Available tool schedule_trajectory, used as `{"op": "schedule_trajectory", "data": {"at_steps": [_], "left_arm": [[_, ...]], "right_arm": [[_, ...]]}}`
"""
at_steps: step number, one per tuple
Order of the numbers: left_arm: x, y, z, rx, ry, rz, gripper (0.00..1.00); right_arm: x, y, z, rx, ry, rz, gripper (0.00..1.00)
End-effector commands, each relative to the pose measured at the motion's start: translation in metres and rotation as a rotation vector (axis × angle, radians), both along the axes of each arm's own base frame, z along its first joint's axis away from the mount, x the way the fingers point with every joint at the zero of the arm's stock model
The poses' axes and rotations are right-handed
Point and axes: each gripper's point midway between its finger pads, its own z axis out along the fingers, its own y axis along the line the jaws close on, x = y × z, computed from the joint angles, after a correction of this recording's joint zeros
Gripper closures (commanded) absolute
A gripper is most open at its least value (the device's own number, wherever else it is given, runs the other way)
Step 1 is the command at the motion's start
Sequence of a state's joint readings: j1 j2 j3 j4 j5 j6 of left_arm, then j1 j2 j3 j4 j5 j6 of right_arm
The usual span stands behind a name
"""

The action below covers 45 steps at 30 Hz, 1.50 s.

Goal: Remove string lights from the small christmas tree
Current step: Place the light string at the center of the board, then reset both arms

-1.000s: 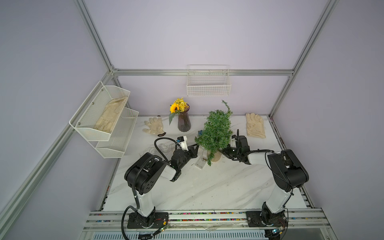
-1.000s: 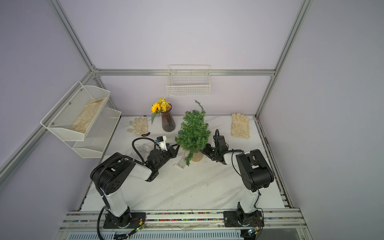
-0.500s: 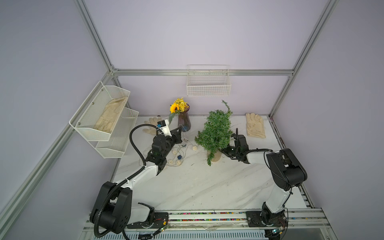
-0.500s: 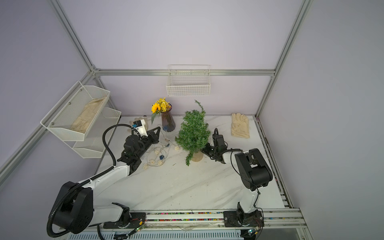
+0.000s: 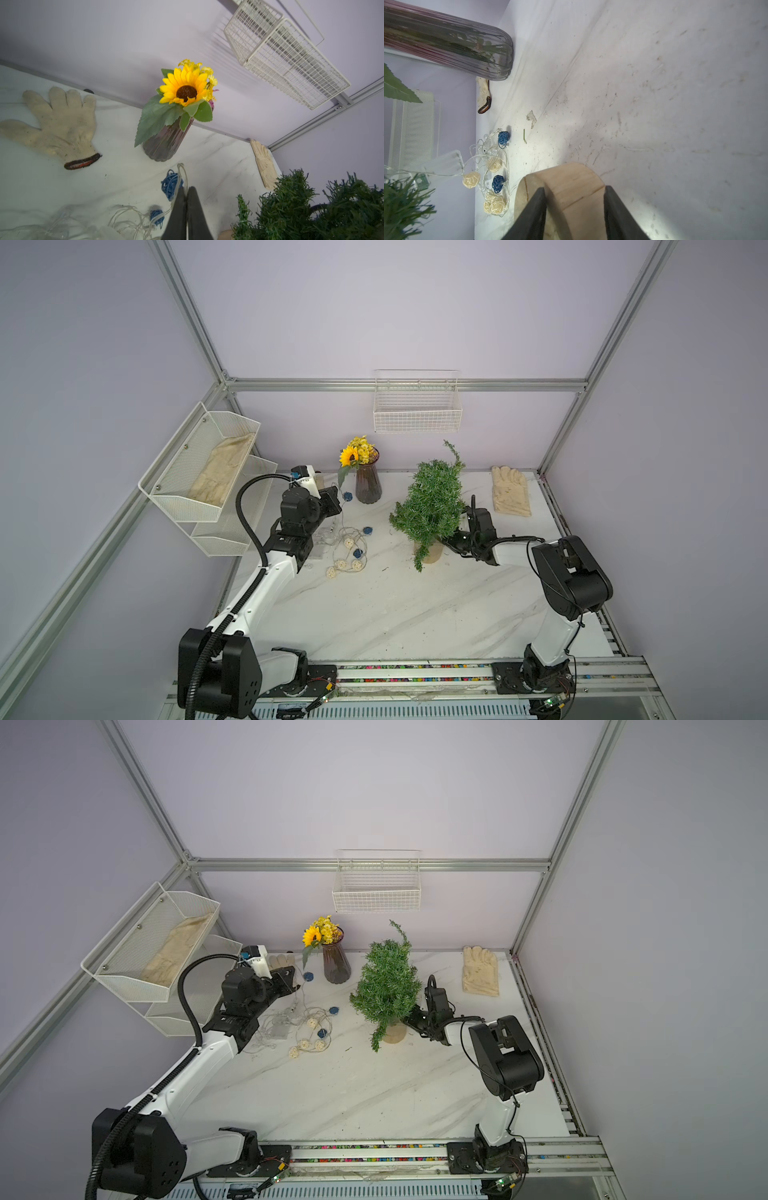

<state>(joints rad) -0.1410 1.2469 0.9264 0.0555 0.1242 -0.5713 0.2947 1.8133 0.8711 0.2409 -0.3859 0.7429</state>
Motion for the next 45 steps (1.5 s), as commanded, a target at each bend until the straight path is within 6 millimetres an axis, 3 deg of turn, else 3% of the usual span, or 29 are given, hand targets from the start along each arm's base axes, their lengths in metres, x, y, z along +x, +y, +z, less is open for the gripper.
{"op": "schedule_trajectory", "data": {"at_steps": [1, 2, 3, 5, 6, 10, 14, 15, 20, 22, 25, 30, 34, 38, 42, 43, 45], "left_arm": [[-0.018, -0.003, -0.045, -0.040, 0.106, 0.001, 0.98], [-0.022, 0.001, -0.056, -0.030, 0.129, 0.024, 0.87], [-0.026, 0.008, -0.069, -0.007, 0.164, 0.062, 0.65], [-0.034, 0.023, -0.085, 0.072, 0.236, 0.138, 0.32], [-0.038, 0.032, -0.092, 0.133, 0.277, 0.177, 0.01], [-0.053, 0.058, -0.099, 0.358, 0.382, 0.296, 0.00], [-0.054, 0.066, -0.091, 0.469, 0.313, 0.303, 0.00], [-0.052, 0.066, -0.089, 0.510, 0.281, 0.286, 0.00], [-0.048, 0.086, -0.085, 0.651, 0.193, 0.378, 0.00], [-0.047, 0.089, -0.092, 0.737, 0.150, 0.371, 0.00], [-0.048, 0.091, -0.108, 0.811, 0.083, 0.367, 0.00], [-0.043, 0.091, -0.142, 0.856, 0.021, 0.345, 0.00], [-0.029, 0.093, -0.144, 0.888, -0.018, 0.357, 0.00], [-0.023, 0.101, -0.148, 0.844, 0.028, 0.326, 0.00], [-0.044, 0.111, -0.125, 0.699, -0.105, 0.393, 0.00], [-0.054, 0.117, -0.127, 0.622, -0.135, 0.412, 0.00], [-0.056, 0.118, -0.129, 0.591, -0.170, 0.400, 0.00]], "right_arm": [[-0.004, -0.004, -0.002, -0.055, 0.052, -0.004, 0.47], [0.000, -0.005, 0.006, -0.056, 0.039, -0.010, 0.43], [0.005, -0.007, 0.015, -0.068, 0.019, -0.021, 0.38], [0.012, -0.015, 0.031, -0.097, -0.015, -0.048, 0.31], [0.015, -0.023, 0.038, -0.113, -0.030, -0.073, 0.28], [0.024, -0.064, 0.066, -0.160, -0.084, -0.190, 0.16], [0.030, -0.101, 0.088, -0.246, -0.135, -0.301, 0.10], [0.031, -0.108, 0.093, -0.276, -0.149, -0.329, 0.03], [0.034, -0.164, 0.105, -0.470, -0.181, -0.590, 0.03], [0.032, -0.187, 0.112, -0.554, -0.233, -0.697, 0.03], [0.030, -0.197, 0.117, -0.659, -0.382, -0.688, 0.03], [0.012, -0.211, 0.103, -0.834, -0.552, -0.674, 0.03], [0.015, -0.214, 0.080, -0.890, -0.556, -0.668, 0.03], [0.025, -0.195, 0.090, -0.901, -0.712, -0.561, 0.03], [0.024, -0.195, 0.084, -0.861, -0.747, -0.555, 0.03], [0.022, -0.195, 0.083, -0.845, -0.754, -0.546, 0.03], [0.018, -0.198, 0.083, -0.798, -0.777, -0.527, 0.03]]}}
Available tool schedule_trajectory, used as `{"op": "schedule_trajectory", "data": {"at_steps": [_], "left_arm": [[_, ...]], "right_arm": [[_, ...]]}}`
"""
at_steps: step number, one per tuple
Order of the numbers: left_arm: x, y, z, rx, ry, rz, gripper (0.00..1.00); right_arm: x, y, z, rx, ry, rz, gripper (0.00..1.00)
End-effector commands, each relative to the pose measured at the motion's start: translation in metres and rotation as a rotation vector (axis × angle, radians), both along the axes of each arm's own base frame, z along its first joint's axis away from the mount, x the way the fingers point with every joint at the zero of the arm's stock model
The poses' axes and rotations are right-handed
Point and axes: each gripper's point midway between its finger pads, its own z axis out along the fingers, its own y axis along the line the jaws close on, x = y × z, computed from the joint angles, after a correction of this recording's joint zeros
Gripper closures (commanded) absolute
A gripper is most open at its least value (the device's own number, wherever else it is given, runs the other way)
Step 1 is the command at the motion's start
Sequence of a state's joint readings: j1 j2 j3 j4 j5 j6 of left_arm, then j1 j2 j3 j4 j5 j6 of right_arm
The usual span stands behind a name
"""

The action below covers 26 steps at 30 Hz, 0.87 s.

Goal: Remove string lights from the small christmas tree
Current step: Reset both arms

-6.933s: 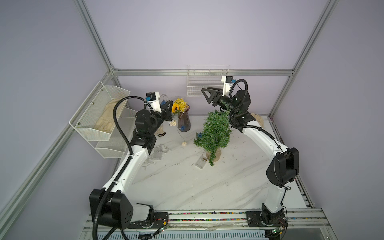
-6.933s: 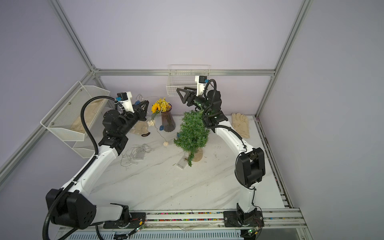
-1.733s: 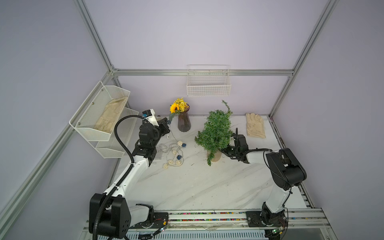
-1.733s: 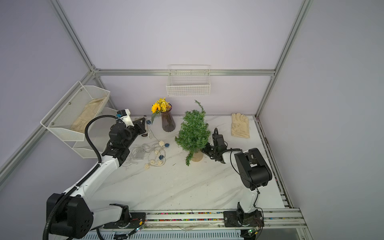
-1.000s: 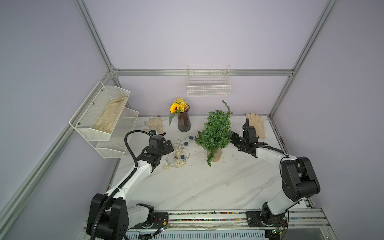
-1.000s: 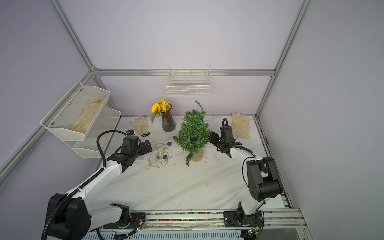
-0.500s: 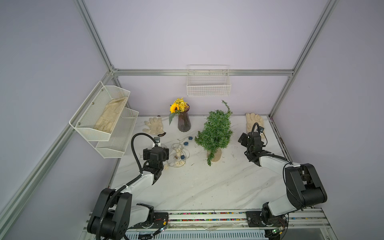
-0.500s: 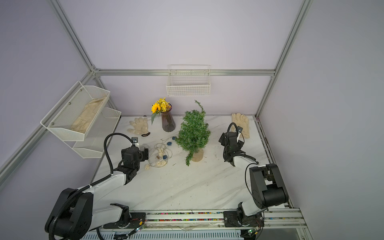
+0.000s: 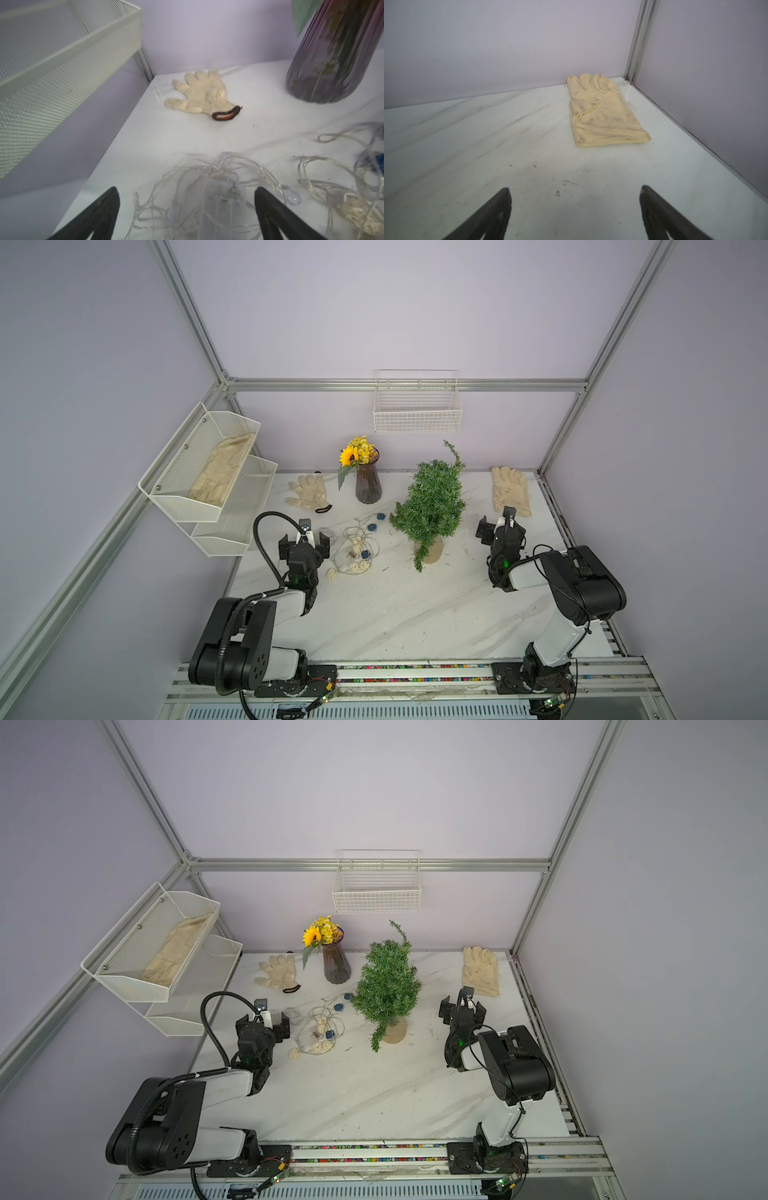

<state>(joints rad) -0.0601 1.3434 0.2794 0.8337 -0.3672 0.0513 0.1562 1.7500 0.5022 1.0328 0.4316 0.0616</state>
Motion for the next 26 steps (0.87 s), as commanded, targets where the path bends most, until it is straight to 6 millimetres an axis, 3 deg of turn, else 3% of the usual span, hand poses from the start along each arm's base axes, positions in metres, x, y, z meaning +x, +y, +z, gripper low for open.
{"op": "schedule_trajectory", "data": {"at_steps": [1, 2, 5, 10, 13, 26], "left_arm": [[0.001, 0.000, 0.006, -0.108, -0.126, -0.033, 0.00], [0.005, -0.002, -0.006, -0.104, -0.105, -0.043, 0.00], [0.013, -0.005, 0.002, -0.074, -0.180, -0.066, 0.00], [0.036, 0.007, -0.020, -0.085, 0.025, 0.024, 0.00], [0.032, 0.000, -0.016, -0.070, -0.015, -0.021, 0.00], [0.033, 0.004, -0.016, -0.075, -0.028, 0.003, 0.00]], "right_arm": [[-0.004, -0.006, 0.018, 0.052, -0.133, 0.071, 0.03], [-0.007, -0.012, 0.026, 0.019, -0.201, 0.051, 0.03], [-0.006, -0.012, 0.022, 0.036, -0.168, 0.054, 0.03], [-0.003, -0.015, 0.025, 0.024, -0.171, 0.025, 0.03], [-0.002, -0.015, 0.024, 0.029, -0.163, 0.024, 0.03], [-0.002, -0.015, 0.025, 0.029, -0.166, 0.024, 0.03]]}}
